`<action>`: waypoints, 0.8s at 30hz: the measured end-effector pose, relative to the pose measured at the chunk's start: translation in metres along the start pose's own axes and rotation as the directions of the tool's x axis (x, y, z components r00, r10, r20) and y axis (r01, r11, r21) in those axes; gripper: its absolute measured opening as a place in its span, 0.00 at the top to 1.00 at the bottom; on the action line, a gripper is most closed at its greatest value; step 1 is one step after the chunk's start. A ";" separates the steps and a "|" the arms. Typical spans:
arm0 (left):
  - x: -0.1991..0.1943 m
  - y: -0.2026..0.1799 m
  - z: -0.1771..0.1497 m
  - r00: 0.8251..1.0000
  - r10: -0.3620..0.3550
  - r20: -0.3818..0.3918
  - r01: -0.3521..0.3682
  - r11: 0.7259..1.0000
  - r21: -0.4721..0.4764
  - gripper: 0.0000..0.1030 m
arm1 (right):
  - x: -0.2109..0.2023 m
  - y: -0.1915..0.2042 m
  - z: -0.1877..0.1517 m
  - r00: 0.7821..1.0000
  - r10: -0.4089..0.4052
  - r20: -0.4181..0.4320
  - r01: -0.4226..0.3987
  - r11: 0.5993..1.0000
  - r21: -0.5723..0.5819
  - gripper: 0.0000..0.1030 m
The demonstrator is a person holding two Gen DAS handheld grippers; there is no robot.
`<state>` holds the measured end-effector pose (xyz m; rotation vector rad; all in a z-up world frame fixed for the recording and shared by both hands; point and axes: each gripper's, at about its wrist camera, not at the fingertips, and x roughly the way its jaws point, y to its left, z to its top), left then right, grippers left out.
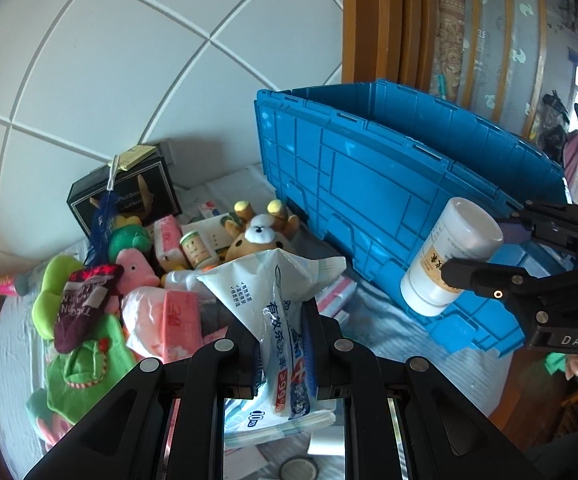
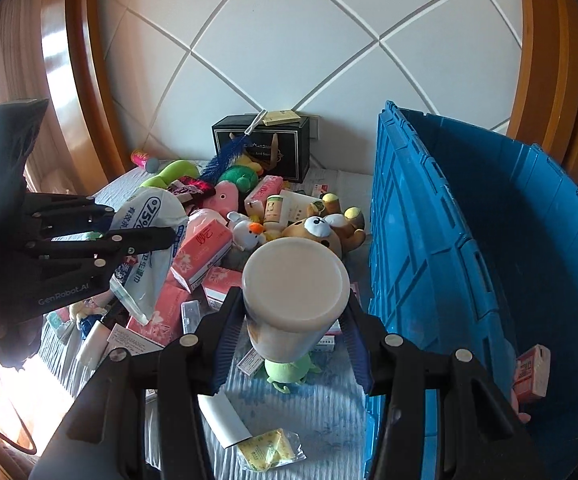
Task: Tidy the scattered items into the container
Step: 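Lift the wipes pack and white jar and carry both over the blue crate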
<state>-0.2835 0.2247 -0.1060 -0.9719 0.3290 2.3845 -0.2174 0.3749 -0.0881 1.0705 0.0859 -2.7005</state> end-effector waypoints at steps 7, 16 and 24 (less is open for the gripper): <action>0.002 -0.028 0.033 0.999 -0.030 0.037 0.029 0.999 0.031 0.85 | -0.025 -0.029 0.007 0.998 -0.031 0.051 0.029 0.999 0.027 0.54; -0.002 -0.069 0.077 0.992 -0.068 0.104 0.059 0.994 0.089 0.85 | -0.060 -0.068 0.015 0.989 -0.085 0.119 0.074 0.993 0.089 0.54; 0.002 -0.099 0.111 0.984 -0.092 0.150 0.070 0.987 0.147 0.85 | -0.076 -0.084 0.015 0.984 -0.100 0.146 0.083 0.990 0.117 0.54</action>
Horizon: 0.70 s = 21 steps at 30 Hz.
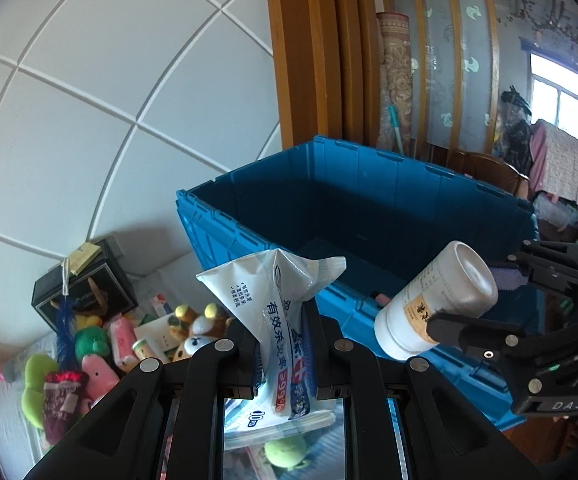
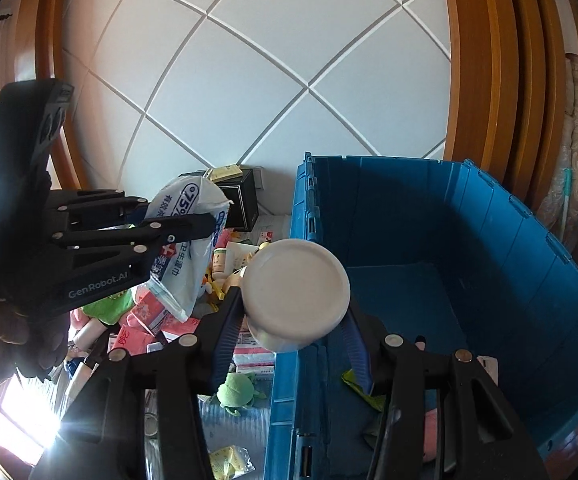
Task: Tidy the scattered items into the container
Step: 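Lift the wipes pack and white jar and carry both over the blue crate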
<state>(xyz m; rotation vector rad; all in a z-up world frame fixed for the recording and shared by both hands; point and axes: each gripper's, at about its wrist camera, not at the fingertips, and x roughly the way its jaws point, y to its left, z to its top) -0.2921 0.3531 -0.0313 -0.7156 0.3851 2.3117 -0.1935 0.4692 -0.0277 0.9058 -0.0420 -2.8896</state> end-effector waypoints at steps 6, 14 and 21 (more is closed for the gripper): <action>0.009 -0.014 0.020 0.999 -0.024 0.022 0.024 0.999 0.021 0.85 | -0.002 -0.033 0.003 0.998 -0.065 0.022 0.063 0.995 0.071 0.55; 0.024 -0.038 0.041 0.997 -0.076 0.031 0.074 0.995 0.061 0.85 | -0.006 -0.062 0.001 0.994 -0.112 0.014 0.109 0.987 0.120 0.55; 0.037 -0.058 0.063 0.990 -0.133 0.052 0.128 0.987 0.097 0.85 | -0.009 -0.081 -0.005 0.988 -0.153 -0.003 0.152 0.976 0.156 0.55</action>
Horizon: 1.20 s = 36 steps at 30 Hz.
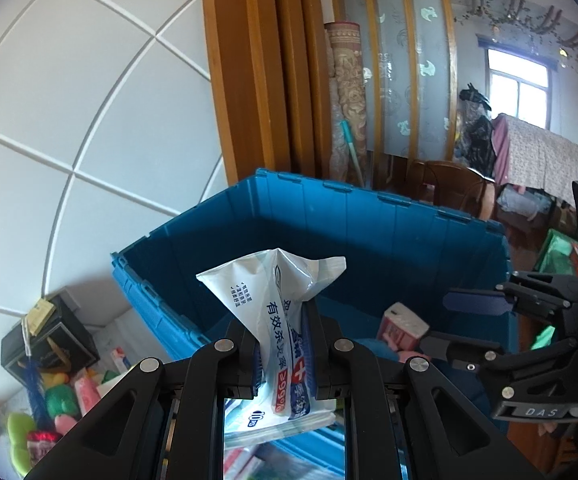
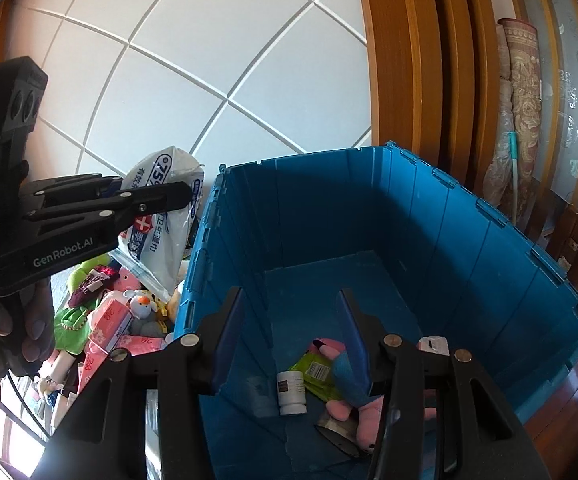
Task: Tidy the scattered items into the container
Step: 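Lift the wipes pack and white jar and carry both over the blue crate, then lower both tools into the crate and open them to release the items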
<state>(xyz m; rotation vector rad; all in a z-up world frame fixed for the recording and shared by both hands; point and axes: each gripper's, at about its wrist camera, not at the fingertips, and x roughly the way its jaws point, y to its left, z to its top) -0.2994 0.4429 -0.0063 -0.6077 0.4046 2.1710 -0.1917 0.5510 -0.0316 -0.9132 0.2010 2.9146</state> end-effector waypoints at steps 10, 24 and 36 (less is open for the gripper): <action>0.019 -0.018 0.016 0.998 -0.064 0.011 0.063 0.998 0.026 0.85 | -0.007 -0.016 -0.010 0.998 -0.060 -0.026 0.061 0.997 0.039 0.55; 0.027 -0.034 0.031 0.993 -0.104 0.063 0.102 0.994 0.033 0.13 | -0.011 -0.029 -0.015 0.989 -0.144 -0.037 0.146 0.988 0.054 0.54; 0.028 -0.035 0.026 0.993 -0.103 0.049 0.103 0.995 0.018 0.13 | -0.014 -0.033 -0.017 0.987 -0.155 -0.041 0.157 0.986 0.062 0.53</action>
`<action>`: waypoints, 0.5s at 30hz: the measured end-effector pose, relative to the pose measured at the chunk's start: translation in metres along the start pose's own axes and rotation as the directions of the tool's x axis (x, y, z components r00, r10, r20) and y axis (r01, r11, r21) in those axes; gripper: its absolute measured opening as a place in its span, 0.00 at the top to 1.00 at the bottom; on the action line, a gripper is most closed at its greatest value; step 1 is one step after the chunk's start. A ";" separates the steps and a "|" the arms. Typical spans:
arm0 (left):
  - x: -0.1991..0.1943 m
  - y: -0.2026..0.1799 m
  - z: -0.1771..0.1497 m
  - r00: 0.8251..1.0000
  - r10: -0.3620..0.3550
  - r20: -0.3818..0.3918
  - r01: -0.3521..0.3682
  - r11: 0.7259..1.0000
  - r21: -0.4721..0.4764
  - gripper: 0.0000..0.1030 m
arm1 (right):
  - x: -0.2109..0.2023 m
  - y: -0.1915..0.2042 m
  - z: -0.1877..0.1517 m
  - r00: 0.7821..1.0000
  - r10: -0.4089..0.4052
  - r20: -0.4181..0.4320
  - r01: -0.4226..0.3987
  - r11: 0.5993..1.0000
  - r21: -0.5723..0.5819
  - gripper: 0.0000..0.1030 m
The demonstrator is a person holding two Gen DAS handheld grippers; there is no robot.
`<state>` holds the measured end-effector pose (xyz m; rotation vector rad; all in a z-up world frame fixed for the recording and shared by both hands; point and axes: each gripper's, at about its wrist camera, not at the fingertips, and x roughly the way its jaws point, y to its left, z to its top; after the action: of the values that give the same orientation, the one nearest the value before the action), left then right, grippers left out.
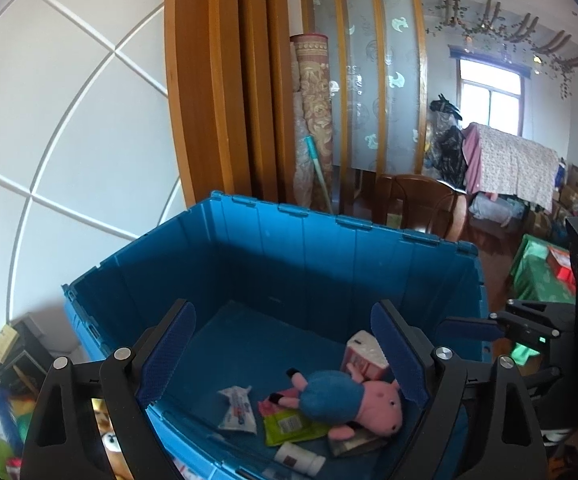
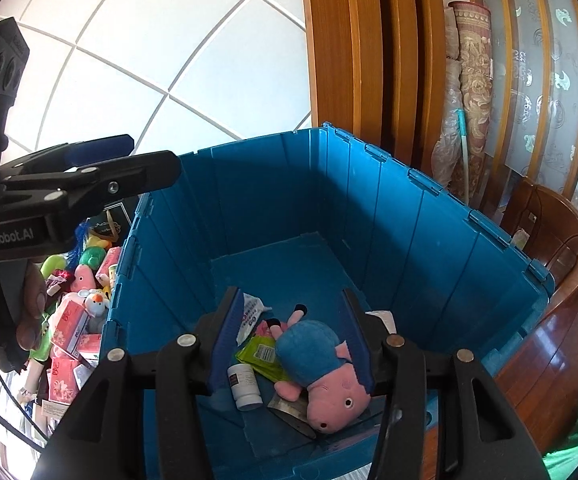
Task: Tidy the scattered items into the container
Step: 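Lower both tools into the crate and open them to release the items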
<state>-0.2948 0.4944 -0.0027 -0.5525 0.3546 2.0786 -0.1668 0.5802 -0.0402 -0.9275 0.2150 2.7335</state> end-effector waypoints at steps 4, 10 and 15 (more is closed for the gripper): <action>-0.002 0.001 -0.002 1.000 0.003 -0.002 -0.003 1.000 -0.002 0.13 | -0.001 0.001 -0.001 1.000 0.001 -0.002 -0.001 1.000 0.000 0.53; -0.009 0.000 -0.007 1.000 0.011 0.000 -0.011 1.000 -0.012 0.13 | -0.003 0.003 -0.002 1.000 0.007 0.000 -0.007 1.000 -0.006 0.53; -0.016 -0.002 -0.012 1.000 0.021 -0.003 -0.021 1.000 -0.014 0.13 | -0.007 0.002 -0.003 1.000 0.013 0.014 -0.013 1.000 0.001 0.53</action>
<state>-0.2826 0.4782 -0.0048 -0.5621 0.3490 2.1018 -0.1597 0.5767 -0.0382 -0.9096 0.2204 2.7509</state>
